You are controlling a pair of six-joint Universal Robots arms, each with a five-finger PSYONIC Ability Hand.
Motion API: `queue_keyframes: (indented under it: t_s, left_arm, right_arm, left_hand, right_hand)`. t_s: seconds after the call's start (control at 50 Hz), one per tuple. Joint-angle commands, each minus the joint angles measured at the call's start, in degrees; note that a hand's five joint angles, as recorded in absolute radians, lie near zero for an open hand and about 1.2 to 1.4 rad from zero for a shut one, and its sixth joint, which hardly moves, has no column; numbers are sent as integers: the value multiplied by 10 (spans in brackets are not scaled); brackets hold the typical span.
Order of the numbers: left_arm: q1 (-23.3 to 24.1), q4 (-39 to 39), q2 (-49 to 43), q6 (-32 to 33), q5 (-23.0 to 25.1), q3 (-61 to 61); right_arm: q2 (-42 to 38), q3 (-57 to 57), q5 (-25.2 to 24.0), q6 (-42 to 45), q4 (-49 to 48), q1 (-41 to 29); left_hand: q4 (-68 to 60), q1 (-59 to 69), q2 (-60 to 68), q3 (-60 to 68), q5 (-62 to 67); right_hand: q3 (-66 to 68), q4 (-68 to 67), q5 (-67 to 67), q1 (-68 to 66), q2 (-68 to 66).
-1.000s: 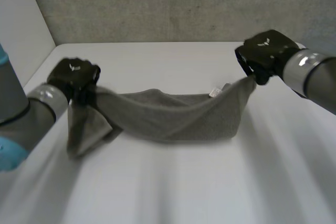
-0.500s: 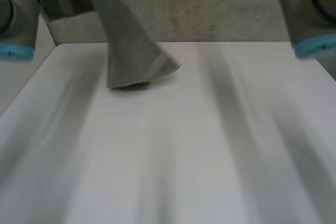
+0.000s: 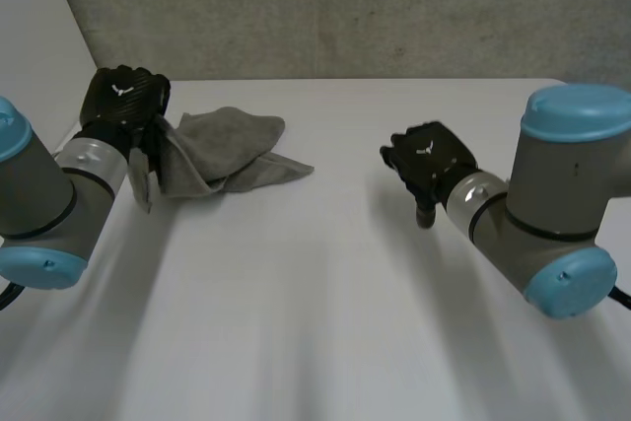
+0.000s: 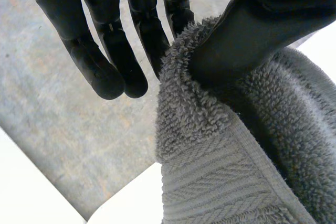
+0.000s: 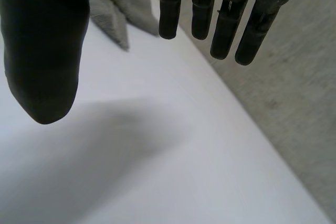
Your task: Fold the towel.
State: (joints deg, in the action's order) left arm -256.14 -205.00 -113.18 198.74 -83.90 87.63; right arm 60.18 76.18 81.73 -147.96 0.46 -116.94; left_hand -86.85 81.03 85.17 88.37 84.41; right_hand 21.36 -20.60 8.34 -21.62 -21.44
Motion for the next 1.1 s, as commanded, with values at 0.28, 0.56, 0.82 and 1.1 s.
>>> queue_keyframes:
  t_s: [0.28,0.56,0.82,1.1]
  left_arm:
    - [162,145,253,1,-38,-133]
    - [173,163,314,-13,-35,-52]
    - [123,130,334,-13,-30,99]
    - [111,84,347,-13,-12,214]
  right_arm:
    - [-52,-52,-12,-259,18,-41]
    - [-143,-168,-36,-375,31,-86]
    - [-142,-146,-3,-368,42,-79]
    - [-109,-134,-34,-196,56,-67]
  left_hand:
    - [69,-10,-52,-84,-144]
    - [69,-10,-52,-84,-144]
    - [69,-10,-52,-84,-144]
    - [69,-10,-52,-84,-144]
  right_hand:
    - [-29,21,2,31,29]
    - [-94,87,-64,97,95]
    - [-76,68,-46,78,77]
    - [-57,50,-27,60,58]
